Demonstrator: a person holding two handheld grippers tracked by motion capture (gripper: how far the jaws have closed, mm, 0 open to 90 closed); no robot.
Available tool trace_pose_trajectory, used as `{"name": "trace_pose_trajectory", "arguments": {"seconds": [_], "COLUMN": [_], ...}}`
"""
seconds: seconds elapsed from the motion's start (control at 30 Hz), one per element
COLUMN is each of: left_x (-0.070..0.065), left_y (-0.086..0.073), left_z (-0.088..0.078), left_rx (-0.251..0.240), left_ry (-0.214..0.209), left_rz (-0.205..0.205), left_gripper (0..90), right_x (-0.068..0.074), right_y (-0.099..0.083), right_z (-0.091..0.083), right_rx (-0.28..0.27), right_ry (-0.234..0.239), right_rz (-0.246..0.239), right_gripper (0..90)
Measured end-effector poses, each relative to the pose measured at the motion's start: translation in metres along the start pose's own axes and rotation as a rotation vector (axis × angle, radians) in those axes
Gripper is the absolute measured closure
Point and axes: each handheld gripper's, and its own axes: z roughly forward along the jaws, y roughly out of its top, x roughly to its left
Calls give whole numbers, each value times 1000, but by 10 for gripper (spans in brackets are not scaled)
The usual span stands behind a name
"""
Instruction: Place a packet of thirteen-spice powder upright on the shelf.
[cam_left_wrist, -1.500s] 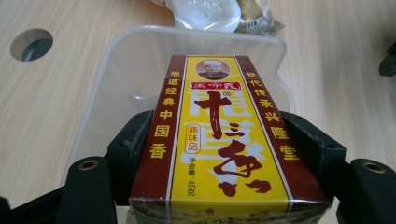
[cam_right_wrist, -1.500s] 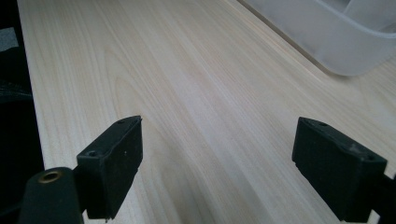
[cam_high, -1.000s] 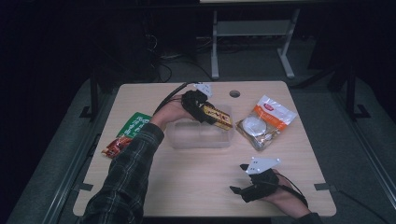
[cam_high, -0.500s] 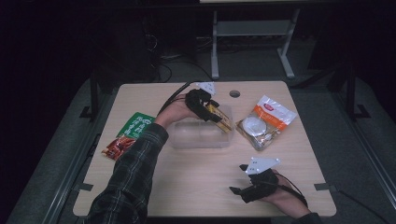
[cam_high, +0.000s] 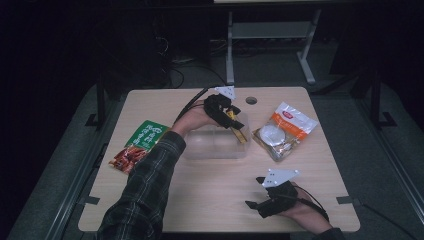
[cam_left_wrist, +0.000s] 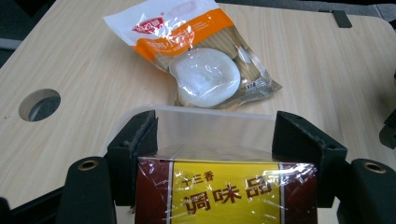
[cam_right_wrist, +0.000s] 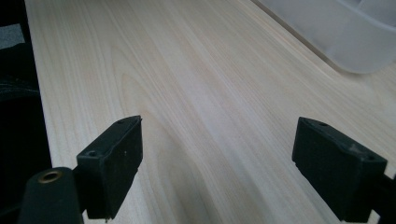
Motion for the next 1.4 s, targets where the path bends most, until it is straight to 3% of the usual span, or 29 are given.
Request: {"name": "trace_pose_trajectory", "arguments": {"seconds": [0.8, 1.0, 1.13, 1.4], "left_x": [-1, -5, -9, -24], "left_y": [6, 13, 16, 8], "left_z": [34, 19, 5, -34], "left_rx": [21, -37, -45, -35], "left_ry": [-32, -34, -21, 14], "left_rz": [-14, -11, -11, -63], "left_gripper": [309, 277, 248, 206], "right_x": [1, 1, 2, 2], "right_y": [0, 0, -1, -1], "right_z": [2, 1, 2, 2], "right_rx": [18, 18, 18, 24], "right_ry": [2, 2, 7, 7], "right_rz": [-8, -11, -11, -9], "right_gripper": [160, 160, 159, 158]}}
